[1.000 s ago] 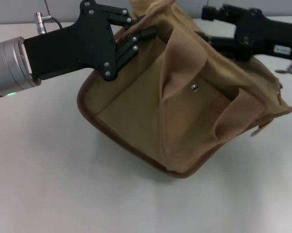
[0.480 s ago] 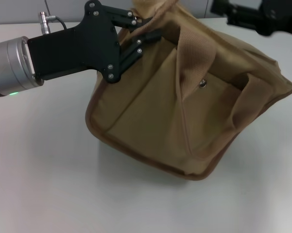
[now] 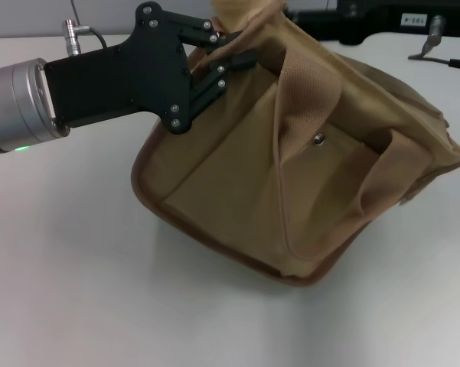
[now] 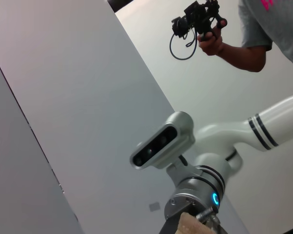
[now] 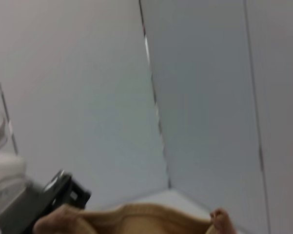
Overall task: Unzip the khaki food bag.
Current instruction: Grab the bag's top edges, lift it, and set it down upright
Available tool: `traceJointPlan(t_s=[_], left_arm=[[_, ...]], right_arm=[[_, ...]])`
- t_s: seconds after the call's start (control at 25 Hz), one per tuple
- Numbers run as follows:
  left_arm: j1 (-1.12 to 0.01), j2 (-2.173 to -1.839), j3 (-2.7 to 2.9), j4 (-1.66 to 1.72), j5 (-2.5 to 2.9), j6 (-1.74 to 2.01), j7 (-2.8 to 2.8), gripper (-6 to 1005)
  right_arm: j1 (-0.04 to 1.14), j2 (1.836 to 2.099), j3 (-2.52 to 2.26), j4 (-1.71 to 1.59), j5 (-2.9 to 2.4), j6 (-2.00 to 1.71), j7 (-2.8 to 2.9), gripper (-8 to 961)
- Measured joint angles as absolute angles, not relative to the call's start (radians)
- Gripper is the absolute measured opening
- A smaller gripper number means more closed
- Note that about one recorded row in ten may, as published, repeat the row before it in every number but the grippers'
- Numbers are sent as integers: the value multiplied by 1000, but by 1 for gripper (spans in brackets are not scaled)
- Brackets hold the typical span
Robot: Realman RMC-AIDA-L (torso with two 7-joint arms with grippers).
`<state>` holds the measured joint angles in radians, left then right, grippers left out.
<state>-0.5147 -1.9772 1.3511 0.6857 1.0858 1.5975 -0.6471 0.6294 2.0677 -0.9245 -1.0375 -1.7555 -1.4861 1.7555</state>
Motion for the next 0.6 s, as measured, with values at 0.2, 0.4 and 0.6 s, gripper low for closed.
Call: traceJointPlan(t_s=[0.2, 0.4, 0.6], left_arm=[[-515, -1974, 1350, 686, 1086, 1598, -646, 85], [-522, -1971, 1350, 686, 1086, 1599, -646, 85], [-525, -1973, 1348, 686, 1086, 1598, -646, 86]], right_arm=[[633, 2071, -926, -1171, -1912, -1585, 1920, 844], [637, 2055, -911, -1257, -2008, -1717, 2023, 844], [608, 2054, -845, -1307, -2028, -1800, 2051, 843]])
